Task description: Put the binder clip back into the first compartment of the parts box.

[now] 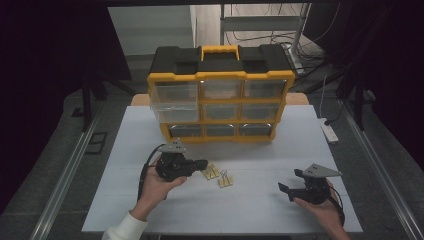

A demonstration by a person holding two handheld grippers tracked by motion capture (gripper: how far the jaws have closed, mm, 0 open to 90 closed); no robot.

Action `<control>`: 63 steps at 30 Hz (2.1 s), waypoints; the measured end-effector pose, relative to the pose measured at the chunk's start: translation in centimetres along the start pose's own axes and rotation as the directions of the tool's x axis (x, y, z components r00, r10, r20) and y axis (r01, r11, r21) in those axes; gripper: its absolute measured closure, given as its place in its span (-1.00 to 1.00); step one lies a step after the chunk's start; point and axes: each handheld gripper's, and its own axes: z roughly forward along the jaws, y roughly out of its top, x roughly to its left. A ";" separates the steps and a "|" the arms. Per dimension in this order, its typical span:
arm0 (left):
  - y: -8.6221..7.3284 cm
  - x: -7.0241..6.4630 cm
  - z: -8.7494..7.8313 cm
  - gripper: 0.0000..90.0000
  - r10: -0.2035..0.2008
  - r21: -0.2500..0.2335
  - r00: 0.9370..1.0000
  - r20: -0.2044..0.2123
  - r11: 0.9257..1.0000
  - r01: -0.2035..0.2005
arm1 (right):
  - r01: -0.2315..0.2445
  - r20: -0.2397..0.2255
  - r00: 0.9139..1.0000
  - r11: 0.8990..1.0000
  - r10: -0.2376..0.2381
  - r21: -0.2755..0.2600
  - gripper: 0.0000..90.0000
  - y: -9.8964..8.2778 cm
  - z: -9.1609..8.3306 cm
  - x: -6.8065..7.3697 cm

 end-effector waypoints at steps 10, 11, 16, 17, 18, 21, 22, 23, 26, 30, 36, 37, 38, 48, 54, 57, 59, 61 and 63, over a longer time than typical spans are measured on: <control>1.3 -1.2 -2.1 0.98 0.023 -0.110 1.000 -0.013 0.994 -0.024 | -0.005 0.006 1.000 1.000 0.005 -0.005 -0.65 0.0 -0.1 -0.1; 1.5 -1.4 -2.3 0.98 0.023 -0.124 1.000 -0.010 0.992 -0.024 | -0.006 0.006 1.000 1.000 0.006 -0.005 -0.65 0.0 -0.1 -0.1; 2.2 -1.9 -3.1 0.98 0.038 -0.158 0.999 0.004 0.987 -0.037 | -0.008 0.005 1.000 1.000 0.008 -0.004 -0.65 0.0 -0.1 0.0; 2.5 -2.1 -3.4 0.98 0.044 -0.171 0.999 0.005 0.984 -0.043 | -0.004 0.006 1.000 1.000 0.004 -0.004 -0.65 0.0 -0.1 0.0; 2.7 -2.1 -3.6 0.98 0.048 -0.179 0.999 0.004 0.983 -0.047 | -0.003 0.007 1.000 1.000 0.003 -0.004 -0.65 0.0 -0.1 0.0; 3.3 -2.4 -4.2 0.98 0.061 -0.204 0.998 0.006 0.977 -0.058 | -0.005 0.008 1.000 1.000 0.005 -0.005 -0.65 0.1 -0.1 0.0; 3.5 -2.5 -4.4 0.98 0.064 -0.212 0.998 0.007 0.975 -0.061 | -0.006 0.012 1.000 1.000 0.006 -0.005 -0.65 0.1 -0.1 0.0; 3.7 -2.6 -4.8 0.98 0.069 -0.230 0.998 0.006 0.971 -0.066 | -0.006 0.011 1.000 1.000 0.006 -0.005 -0.65 0.1 -0.2 0.0; 4.2 -2.7 -5.4 0.98 0.063 -0.259 0.998 -0.004 0.964 -0.062 | -0.003 0.015 1.000 1.000 0.003 -0.005 -0.65 0.0 -0.2 0.1; 4.7 -2.5 -6.0 0.98 0.044 -0.290 0.999 -0.007 0.956 -0.044 | -0.007 0.015 1.000 1.000 0.007 -0.007 -0.65 0.0 -0.3 0.0; 5.9 -2.2 -6.7 0.98 0.044 -0.324 0.999 -0.002 0.945 -0.043 | -0.006 0.029 1.000 1.000 0.007 -0.005 -0.65 0.0 -0.3 0.1; 6.0 -2.2 -6.8 0.98 0.048 -0.327 0.999 -0.005 0.944 -0.046 | -0.007 0.022 1.000 1.000 0.007 -0.005 -0.65 0.0 -0.3 0.0; 6.2 -2.2 -6.9 0.98 0.051 -0.330 0.999 -0.008 0.943 -0.051 | -0.006 0.022 1.000 1.000 0.006 -0.005 -0.65 0.0 -0.3 0.0; 7.9 -2.3 -8.1 0.98 0.068 -0.369 0.998 -0.015 0.927 -0.069 | -0.009 0.025 1.000 1.000 0.009 -0.002 -0.65 0.0 -0.3 0.0; 8.7 -2.0 -8.2 0.98 0.066 -0.378 0.998 -0.021 0.923 -0.069 | -0.010 0.028 1.000 1.000 0.010 -0.001 -0.65 0.0 -0.2 0.0; 9.1 -1.9 -8.4 0.98 0.066 -0.385 0.997 -0.031 0.920 -0.073 | -0.011 0.025 1.000 1.000 0.011 0.001 -0.65 0.0 -0.2 0.0; 9.4 -1.6 -8.6 0.98 0.061 -0.391 0.997 -0.035 0.918 -0.070 | -0.009 0.025 1.000 1.000 0.009 0.002 -0.65 0.0 -0.2 0.0; 9.6 -1.5 -8.7 0.98 0.057 -0.394 0.998 -0.036 0.917 -0.067 | -0.008 0.026 1.000 1.000 0.008 0.003 -0.65 0.0 -0.2 0.0; 9.8 -1.3 -8.9 0.98 0.055 -0.396 0.998 -0.042 0.916 -0.067 | -0.009 0.026 1.000 1.000 0.008 0.002 -0.65 0.0 -0.2 0.0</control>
